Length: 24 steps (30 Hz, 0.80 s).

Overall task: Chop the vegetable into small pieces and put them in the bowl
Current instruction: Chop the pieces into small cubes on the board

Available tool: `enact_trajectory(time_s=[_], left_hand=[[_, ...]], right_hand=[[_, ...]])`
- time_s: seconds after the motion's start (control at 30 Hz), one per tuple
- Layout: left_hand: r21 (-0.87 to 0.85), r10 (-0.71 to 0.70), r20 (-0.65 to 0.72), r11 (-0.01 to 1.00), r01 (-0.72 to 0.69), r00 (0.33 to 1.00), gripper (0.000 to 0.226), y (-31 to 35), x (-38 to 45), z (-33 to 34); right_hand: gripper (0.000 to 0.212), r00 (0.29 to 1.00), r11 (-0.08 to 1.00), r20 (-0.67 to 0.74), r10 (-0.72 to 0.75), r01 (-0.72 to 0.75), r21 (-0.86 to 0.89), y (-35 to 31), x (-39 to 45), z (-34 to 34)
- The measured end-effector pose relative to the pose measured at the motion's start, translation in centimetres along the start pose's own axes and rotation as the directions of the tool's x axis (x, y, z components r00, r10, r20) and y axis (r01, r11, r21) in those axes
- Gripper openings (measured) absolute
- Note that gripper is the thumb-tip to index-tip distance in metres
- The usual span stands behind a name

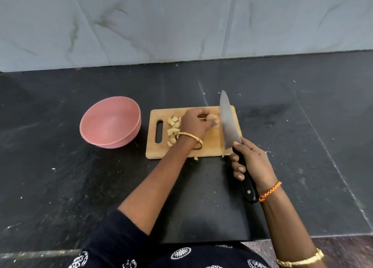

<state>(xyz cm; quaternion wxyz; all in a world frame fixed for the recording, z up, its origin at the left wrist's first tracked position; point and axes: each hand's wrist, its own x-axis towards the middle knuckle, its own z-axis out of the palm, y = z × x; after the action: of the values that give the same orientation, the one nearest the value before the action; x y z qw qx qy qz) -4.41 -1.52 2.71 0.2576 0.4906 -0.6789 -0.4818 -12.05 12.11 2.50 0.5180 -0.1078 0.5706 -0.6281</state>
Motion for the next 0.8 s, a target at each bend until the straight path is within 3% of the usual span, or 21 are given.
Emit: enact_trajectory(time_s=[0.1, 0.2, 0.43, 0.57, 0.67, 0.8], left_hand=[[0.346, 0.150, 0.006, 0.927, -0.143, 0.989, 0.033, -0.7, 0.2, 0.8], [0.567, 0.160, -0.005, 0.814, -0.129, 0.987, 0.021, -1.4, 0.3, -0.2], [0.600, 0.195, -0.109, 0.795, -0.092, 0.975, 0.034, -0.8, -0.3, 1.0], [0.555, 0.137, -0.157, 0.831, -0.027, 0.978, 0.029, -0.5, 0.2, 2.6], [0.529, 0.079, -0.039, 0.847, -0.046, 0.996, 0.036, -0.7, 0.8, 1.8], [0.673, 0.022, 0.189, 0.725, -0.146, 0.982, 0.058, -0.6, 1.9, 0.2]], right_hand=[[0.020, 0.999, 0.997, -0.006, -0.037, 0.037, -0.065, -0.2, 0.4, -0.6], [0.021, 0.999, 0.993, -0.009, -0.044, 0.043, -0.108, -0.1, 0.6, -1.2], [0.023, 0.999, 0.994, -0.029, -0.014, 0.011, -0.107, 0.6, 0.6, -1.7], [0.024, 0.998, 0.970, -0.038, -0.059, 0.048, -0.239, 0.8, 1.1, -1.2], [0.018, 0.992, 0.936, -0.044, -0.120, 0.098, -0.338, 0.7, 1.9, -0.3], [0.015, 0.990, 0.865, 0.028, -0.135, 0.132, -0.485, 0.4, 3.3, 0.4]])
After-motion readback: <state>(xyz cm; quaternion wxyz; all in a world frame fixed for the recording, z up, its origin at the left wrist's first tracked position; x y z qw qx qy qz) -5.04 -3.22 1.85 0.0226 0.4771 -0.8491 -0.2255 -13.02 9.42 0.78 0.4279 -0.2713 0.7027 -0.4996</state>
